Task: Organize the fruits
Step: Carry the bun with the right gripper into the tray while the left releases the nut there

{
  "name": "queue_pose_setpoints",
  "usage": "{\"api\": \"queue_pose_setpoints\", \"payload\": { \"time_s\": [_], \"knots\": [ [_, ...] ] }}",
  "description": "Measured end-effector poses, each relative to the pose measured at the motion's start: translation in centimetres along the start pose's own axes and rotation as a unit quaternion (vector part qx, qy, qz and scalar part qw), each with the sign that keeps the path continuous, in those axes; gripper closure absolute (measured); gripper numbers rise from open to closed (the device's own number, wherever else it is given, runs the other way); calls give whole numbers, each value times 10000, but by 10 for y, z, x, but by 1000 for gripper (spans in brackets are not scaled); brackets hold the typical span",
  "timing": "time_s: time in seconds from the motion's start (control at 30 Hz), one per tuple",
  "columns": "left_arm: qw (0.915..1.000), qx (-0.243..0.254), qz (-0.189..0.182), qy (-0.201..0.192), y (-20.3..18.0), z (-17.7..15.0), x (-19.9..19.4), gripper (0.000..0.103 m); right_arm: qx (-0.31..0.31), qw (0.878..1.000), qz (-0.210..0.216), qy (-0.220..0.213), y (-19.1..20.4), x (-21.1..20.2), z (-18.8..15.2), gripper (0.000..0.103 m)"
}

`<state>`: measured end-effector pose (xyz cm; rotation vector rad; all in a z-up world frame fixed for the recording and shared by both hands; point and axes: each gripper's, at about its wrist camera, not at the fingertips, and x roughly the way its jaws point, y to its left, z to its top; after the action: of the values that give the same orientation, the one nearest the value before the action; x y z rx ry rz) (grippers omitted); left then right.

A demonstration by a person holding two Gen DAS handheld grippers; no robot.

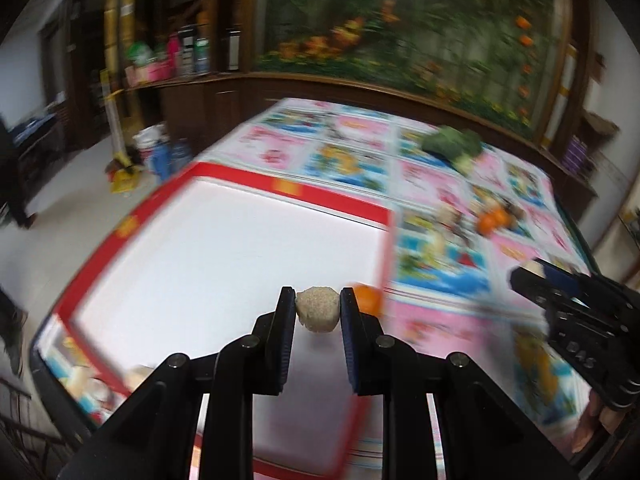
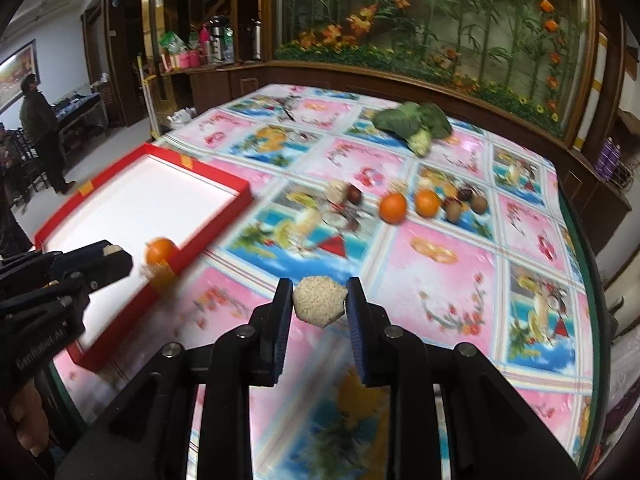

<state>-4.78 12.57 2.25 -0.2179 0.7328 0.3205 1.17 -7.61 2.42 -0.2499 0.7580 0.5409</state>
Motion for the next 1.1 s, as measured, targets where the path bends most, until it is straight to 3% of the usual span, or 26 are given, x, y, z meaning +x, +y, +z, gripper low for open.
{"api": "queue_pose_setpoints", "payload": {
  "time_s": [0.27,0.57,1.1],
  "knots": [
    [9948,-603,802,187,73,12,27,82,-249,9976,637,-92,52,26,36,74],
    [9909,-800,1025,353,105,12,44,82,-621,9922,1068,150,122,78,61,74],
    [9838,-895,1375,721,119,9,61,82,-613,9898,1126,615,135,125,71,74]
  ]
}}
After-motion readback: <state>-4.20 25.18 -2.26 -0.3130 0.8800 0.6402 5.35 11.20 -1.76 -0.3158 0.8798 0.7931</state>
